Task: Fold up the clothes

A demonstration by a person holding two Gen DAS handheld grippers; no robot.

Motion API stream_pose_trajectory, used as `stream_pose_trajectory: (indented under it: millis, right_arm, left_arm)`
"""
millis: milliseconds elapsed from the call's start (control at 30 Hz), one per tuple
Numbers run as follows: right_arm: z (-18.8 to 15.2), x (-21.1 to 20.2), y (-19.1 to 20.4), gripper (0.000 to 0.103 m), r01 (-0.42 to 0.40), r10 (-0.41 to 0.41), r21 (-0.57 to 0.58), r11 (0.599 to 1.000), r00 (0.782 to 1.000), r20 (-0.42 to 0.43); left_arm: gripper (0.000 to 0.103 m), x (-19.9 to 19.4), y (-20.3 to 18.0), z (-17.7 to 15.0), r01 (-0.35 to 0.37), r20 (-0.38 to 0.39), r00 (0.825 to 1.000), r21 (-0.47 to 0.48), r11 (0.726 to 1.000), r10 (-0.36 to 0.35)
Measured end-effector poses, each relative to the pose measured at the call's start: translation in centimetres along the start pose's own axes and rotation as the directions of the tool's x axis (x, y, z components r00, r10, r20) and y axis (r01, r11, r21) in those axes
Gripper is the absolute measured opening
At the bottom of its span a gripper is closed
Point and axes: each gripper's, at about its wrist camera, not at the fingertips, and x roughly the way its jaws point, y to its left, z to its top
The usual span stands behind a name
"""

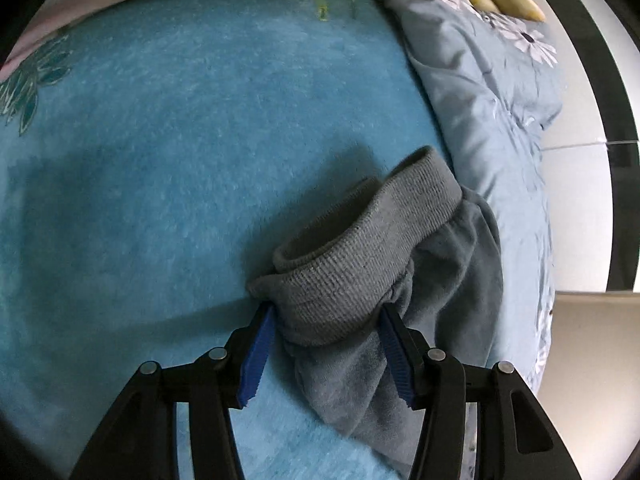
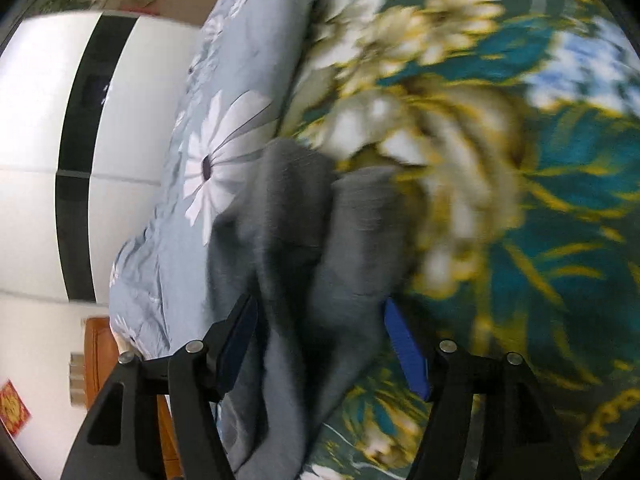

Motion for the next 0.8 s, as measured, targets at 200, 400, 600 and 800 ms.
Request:
stream_pose_trajectory:
  millis: [200, 400, 600, 800]
  right_arm:
    - [-0.2, 1.4, 2.0, 0.051, 0.166, -0.165, -0.046, 0.985, 0.986, 0.012]
    - [-0.2, 0.5, 4.1, 0.011, 0.147, -0.147, -0.062, 0.987, 0.989, 0.008]
    - [-1.2, -5.2, 8.2, 0.009, -0.043, 0.049, -0.16, 0.986, 0.998, 0.035]
    - [-4.1, -10.9, 4.9, 0.009, -0.107, 0.112, -0.151, 0.983, 0.993, 0.022]
  left_arm:
    - [0.04, -0.5, -0.5, 0.3, -0.032, 0.005, 0.999, -0.004, 0.999, 0.032]
    - [0.018, -3.3, -2.7, 1.3, 0.023, 0.043, 0.999, 0.041, 0.999, -0.025]
    - [0.017, -11.6, -7.3, 2.6, 0.221, 0.089, 0.966, 0.193, 0.956, -0.241]
    - [0.017, -13.9, -2.1, 2.4, 0.098, 0.121, 0.984, 0.255, 0.962, -0.132]
